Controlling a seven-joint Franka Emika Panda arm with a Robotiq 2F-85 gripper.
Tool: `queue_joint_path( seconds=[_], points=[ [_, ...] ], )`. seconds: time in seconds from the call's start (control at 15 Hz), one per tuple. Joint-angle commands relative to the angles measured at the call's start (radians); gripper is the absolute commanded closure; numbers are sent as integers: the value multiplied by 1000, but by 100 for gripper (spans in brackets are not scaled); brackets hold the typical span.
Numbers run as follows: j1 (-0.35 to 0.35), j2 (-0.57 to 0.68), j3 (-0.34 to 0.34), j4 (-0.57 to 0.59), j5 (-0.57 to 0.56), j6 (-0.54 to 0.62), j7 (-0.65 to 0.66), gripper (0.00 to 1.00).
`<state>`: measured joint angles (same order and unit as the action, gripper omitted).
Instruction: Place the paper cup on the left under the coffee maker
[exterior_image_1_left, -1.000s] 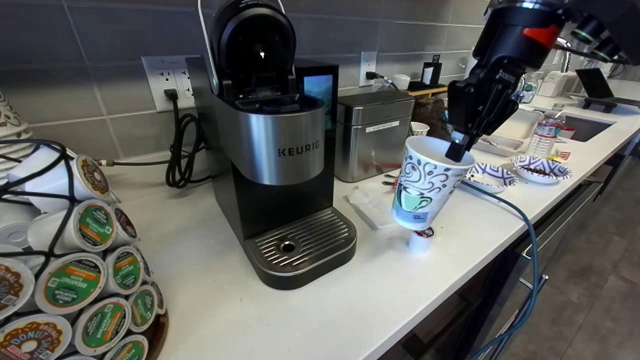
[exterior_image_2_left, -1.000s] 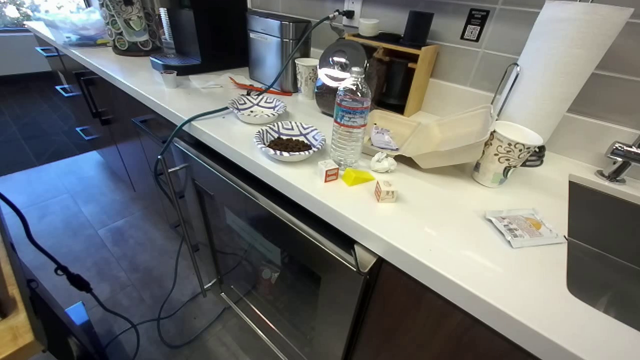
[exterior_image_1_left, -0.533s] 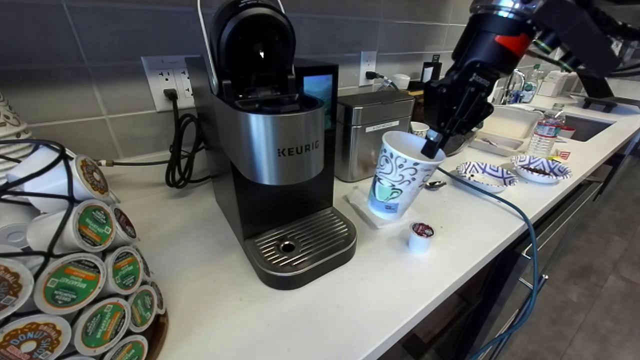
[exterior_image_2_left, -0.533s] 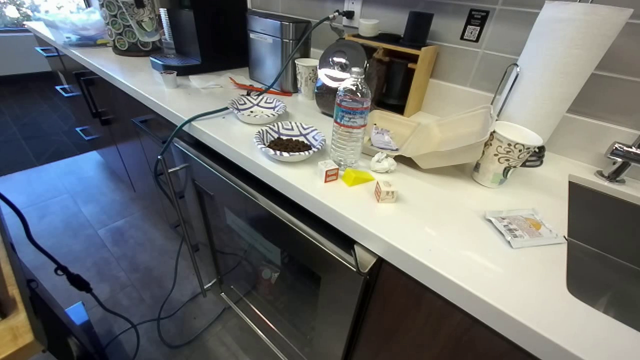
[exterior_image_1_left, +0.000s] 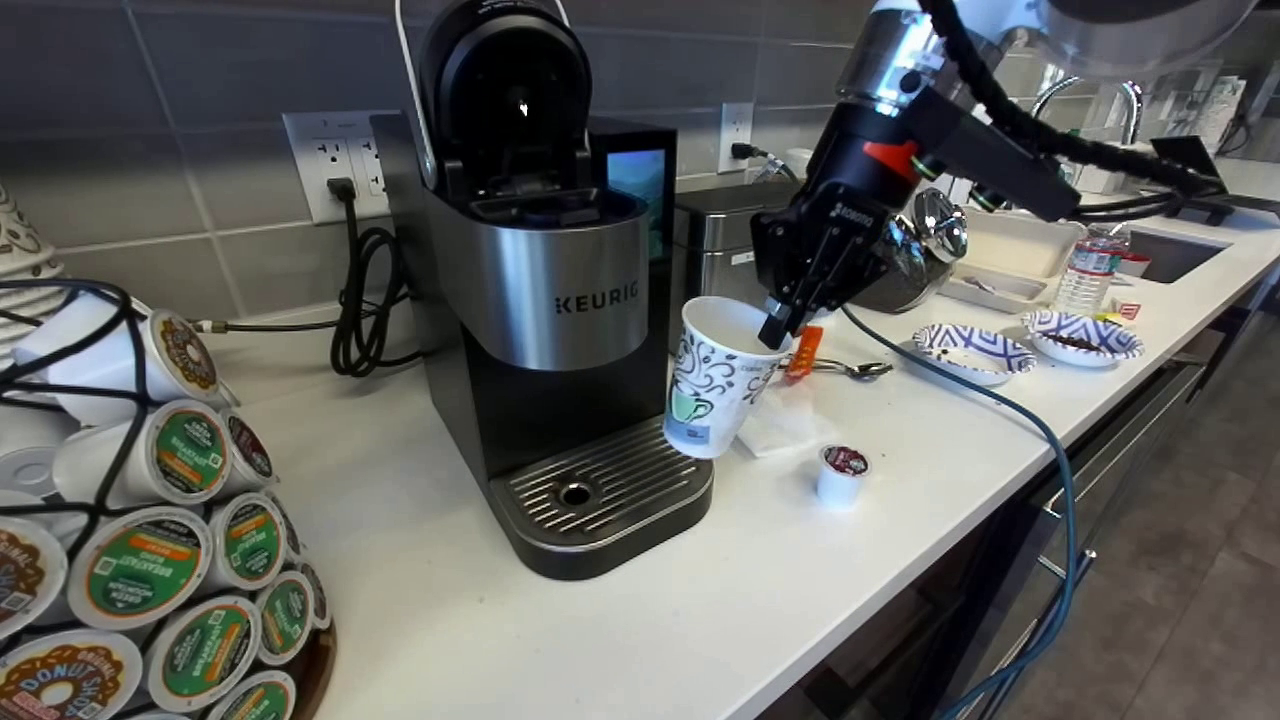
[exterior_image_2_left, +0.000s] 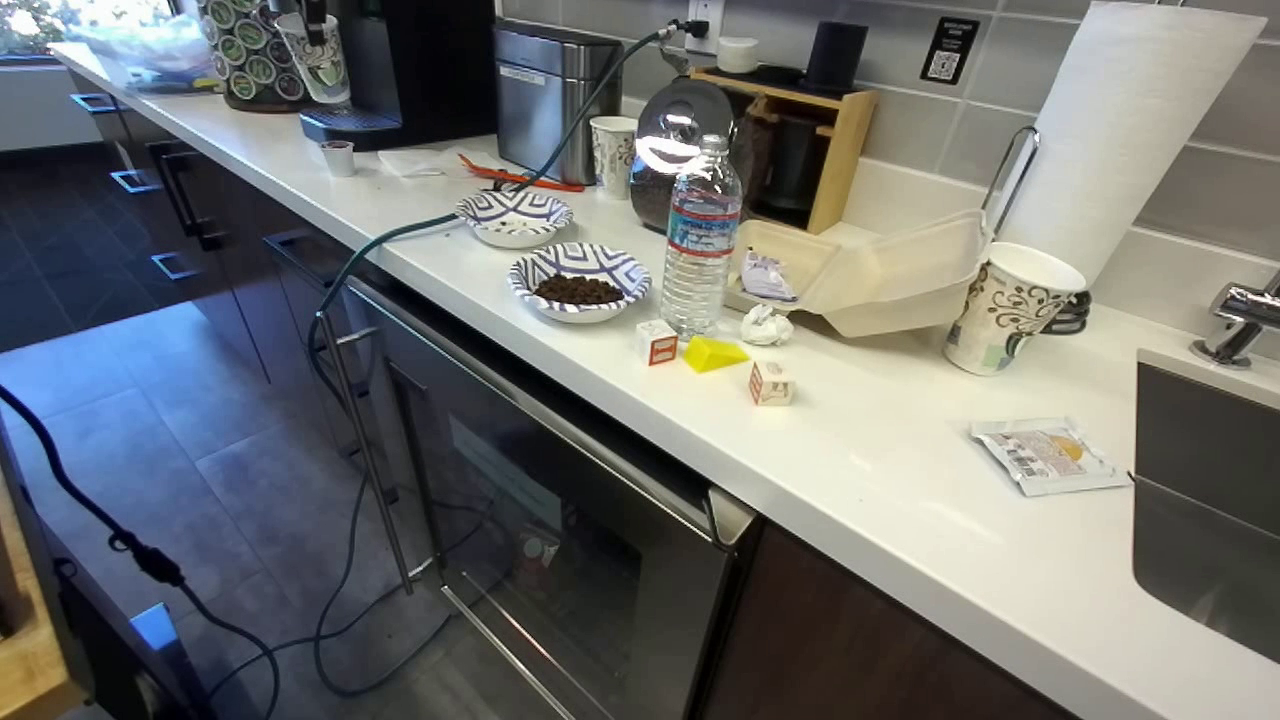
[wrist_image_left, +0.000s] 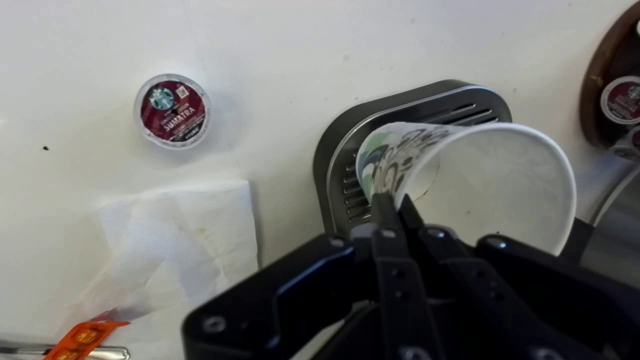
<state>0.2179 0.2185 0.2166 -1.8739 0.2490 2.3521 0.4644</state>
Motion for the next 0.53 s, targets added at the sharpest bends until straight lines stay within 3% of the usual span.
queue_joint_path(
  seconds=[0.0, 0.47],
  points=[
    [40, 74, -13, 81, -17, 3, 59, 99],
    [96, 129, -58, 138, -121, -4, 178, 99]
  ],
)
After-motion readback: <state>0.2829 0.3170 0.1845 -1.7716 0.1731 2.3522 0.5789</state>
